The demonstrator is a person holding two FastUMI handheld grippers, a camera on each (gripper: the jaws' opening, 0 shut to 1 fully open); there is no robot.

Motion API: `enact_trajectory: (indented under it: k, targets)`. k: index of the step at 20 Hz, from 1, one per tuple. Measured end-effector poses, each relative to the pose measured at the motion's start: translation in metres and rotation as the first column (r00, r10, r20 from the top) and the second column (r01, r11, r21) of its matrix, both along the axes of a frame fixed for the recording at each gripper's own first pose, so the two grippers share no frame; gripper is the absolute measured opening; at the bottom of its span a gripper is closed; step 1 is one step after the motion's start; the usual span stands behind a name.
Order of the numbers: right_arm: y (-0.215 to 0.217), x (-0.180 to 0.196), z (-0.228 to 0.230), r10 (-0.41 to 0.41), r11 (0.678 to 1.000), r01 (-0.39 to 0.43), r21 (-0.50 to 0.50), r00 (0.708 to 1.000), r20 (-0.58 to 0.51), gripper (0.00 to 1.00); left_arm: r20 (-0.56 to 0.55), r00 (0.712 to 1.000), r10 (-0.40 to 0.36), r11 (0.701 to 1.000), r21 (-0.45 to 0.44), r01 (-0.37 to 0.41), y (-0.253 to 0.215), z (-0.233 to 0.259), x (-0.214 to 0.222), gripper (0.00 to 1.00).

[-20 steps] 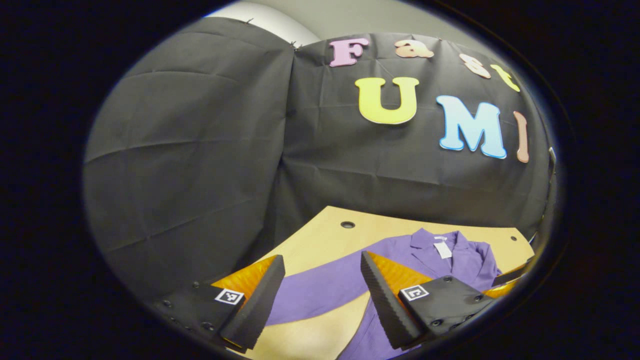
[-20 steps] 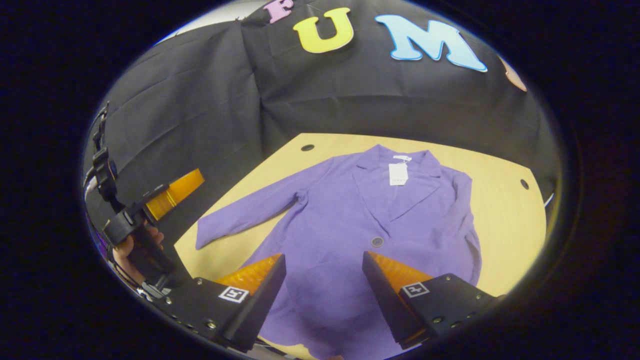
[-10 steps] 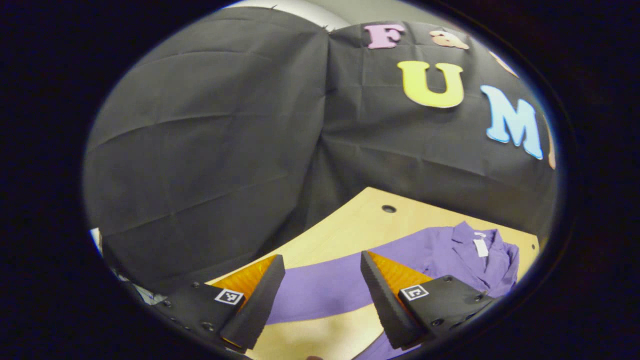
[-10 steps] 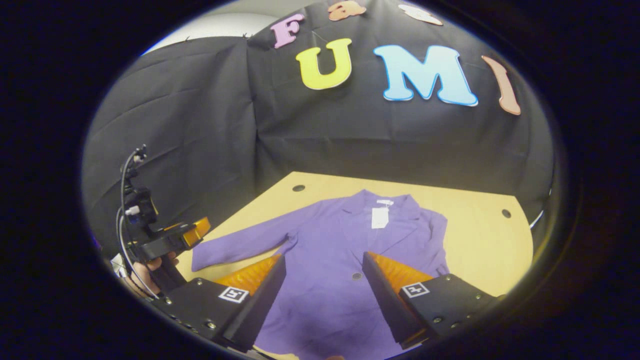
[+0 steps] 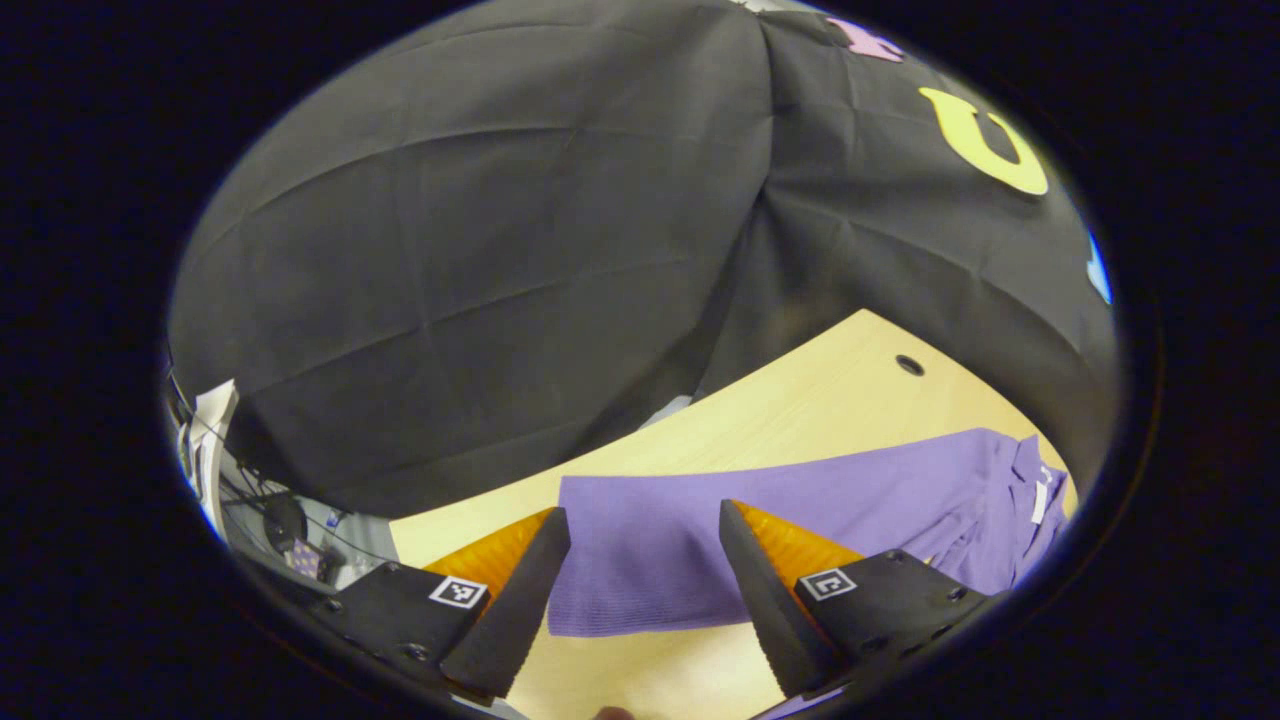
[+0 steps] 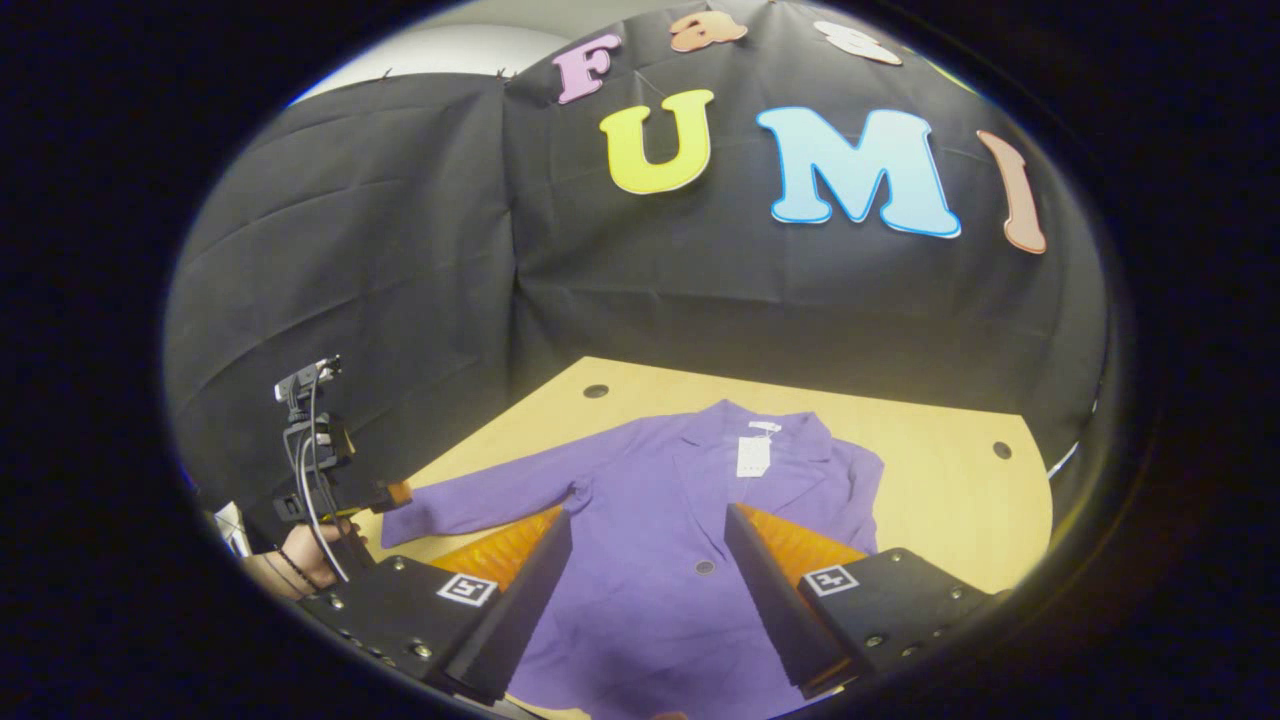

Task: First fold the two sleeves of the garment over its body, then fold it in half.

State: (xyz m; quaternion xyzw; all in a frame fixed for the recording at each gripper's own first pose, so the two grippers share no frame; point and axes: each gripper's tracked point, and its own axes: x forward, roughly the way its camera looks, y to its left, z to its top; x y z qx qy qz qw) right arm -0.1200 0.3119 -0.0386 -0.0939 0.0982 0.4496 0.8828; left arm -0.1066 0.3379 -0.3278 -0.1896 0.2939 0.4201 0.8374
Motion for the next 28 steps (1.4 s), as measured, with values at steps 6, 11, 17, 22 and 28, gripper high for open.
enact_trajectory:
  k: [6, 11, 17, 22, 28]
  targets:
    - [-0.002, 0.000, -0.002, -0.008, 1.000, 0.008, -0.014, 1.000, -0.017, 0.95, -0.071, 0.996, 0.050, 0.996, -0.074, -0.055, 0.008, -0.039, -0.004, 0.98]
    - [0.000, -0.001, -0.007, 0.009, 1.000, -0.009, -0.016, 0.999, -0.045, 0.95, -0.106, 0.994, 0.006, 0.994, -0.109, -0.017, 0.004, -0.055, -0.010, 0.98]
    - [0.006, -0.002, -0.010, 0.026, 1.000, -0.026, -0.012, 0.999, -0.048, 0.95, -0.099, 0.995, -0.023, 0.997, -0.074, 0.016, 0.000, -0.058, -0.003, 0.66]
    - [-0.001, 0.000, -0.007, 0.001, 1.000, 0.000, 0.001, 0.998, -0.061, 0.95, -0.081, 0.996, -0.039, 0.997, -0.074, 0.033, 0.001, -0.058, 0.001, 0.17]
    - [-0.020, 0.011, -0.008, -0.043, 0.999, 0.043, -0.001, 0.997, -0.064, 0.95, 0.027, 1.000, 0.008, 0.982, -0.188, -0.002, -0.001, -0.051, 0.015, 0.07]
